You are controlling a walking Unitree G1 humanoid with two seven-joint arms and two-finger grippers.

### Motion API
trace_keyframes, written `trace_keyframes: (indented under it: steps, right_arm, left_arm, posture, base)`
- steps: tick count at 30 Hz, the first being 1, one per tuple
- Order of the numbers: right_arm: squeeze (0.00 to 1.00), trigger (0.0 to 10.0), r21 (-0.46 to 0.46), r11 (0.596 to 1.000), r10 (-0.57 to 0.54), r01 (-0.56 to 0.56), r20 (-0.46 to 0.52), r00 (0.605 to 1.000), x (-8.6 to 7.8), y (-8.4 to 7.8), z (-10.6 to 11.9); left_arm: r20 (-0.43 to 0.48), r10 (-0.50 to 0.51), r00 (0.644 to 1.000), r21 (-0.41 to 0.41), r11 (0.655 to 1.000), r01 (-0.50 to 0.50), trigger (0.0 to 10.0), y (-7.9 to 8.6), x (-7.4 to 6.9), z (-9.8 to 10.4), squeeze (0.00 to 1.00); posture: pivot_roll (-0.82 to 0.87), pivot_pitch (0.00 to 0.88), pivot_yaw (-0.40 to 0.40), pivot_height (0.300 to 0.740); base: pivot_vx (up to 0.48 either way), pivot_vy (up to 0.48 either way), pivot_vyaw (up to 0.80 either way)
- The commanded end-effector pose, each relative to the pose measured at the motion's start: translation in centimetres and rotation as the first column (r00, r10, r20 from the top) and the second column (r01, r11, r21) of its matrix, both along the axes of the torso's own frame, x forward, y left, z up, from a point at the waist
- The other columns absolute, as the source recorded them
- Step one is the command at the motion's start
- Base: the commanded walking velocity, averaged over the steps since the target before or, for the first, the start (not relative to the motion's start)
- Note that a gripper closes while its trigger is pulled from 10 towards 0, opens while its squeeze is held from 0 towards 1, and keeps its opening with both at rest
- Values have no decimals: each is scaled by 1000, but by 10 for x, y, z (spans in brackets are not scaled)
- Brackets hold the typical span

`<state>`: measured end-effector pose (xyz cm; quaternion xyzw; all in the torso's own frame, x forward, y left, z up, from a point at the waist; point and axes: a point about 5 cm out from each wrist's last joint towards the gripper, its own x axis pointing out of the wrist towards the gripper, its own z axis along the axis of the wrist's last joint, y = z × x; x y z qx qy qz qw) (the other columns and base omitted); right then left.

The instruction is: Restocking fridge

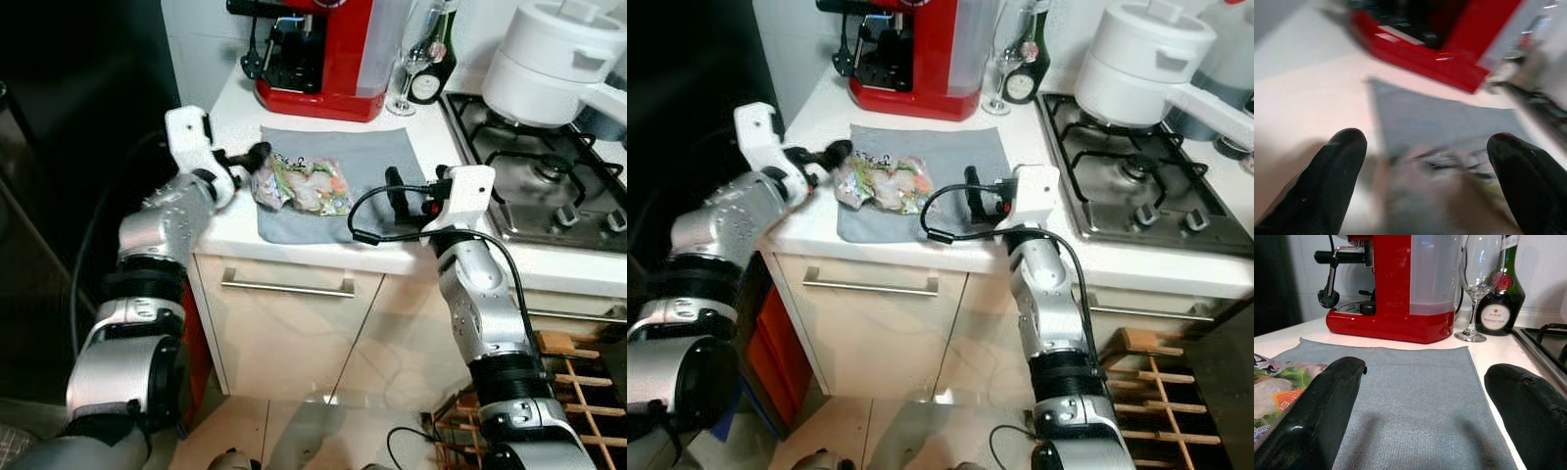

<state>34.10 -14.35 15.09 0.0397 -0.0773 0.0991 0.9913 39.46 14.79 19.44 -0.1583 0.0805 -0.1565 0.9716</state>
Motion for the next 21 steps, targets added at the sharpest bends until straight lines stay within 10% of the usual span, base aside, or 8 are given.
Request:
trace_keyframes:
  steps: [1, 18, 19, 20, 21]
  right_arm:
    - [0, 10000, -1, 1000, -14, 14, -1, 1000, -2, -6, 1]
    - [0, 10000, -6, 1000, 3, -3, -28, 1000, -4, -4, -2]
    - [0, 10000, -7, 1000, 5, -6, -31, 1000, -4, -3, -3]
    - [0, 10000, -7, 1000, 7, -7, -32, 999, -4, -3, -3]
    - [0, 10000, -7, 1000, 9, -10, -34, 999, -4, -3, -3]
  left_arm:
    - [41, -61, 997, 25, 998, 60, 10000, -15, 2, 8, 0]
    - [-236, -87, 968, 251, 957, 147, 10000, -35, -10, -65, 0]
    - [-242, -81, 967, 261, 954, 145, 7020, -35, -11, -68, 0]
    - [-246, -75, 966, 268, 953, 142, 7020, -34, -12, -70, 0]
    - [-246, -72, 967, 270, 953, 140, 0, -34, -12, -71, 0]
  posture:
    - [-6, 0, -61, 740]
    - [-8, 0, -67, 740]
    - [-7, 0, -69, 740]
    - [-7, 0, -69, 740]
    - [-7, 0, -69, 740]
  base:
    - [0, 0, 0]
    - [0, 0, 0]
    - [0, 0, 0]
    - [0, 0, 0]
    - [0, 0, 0]
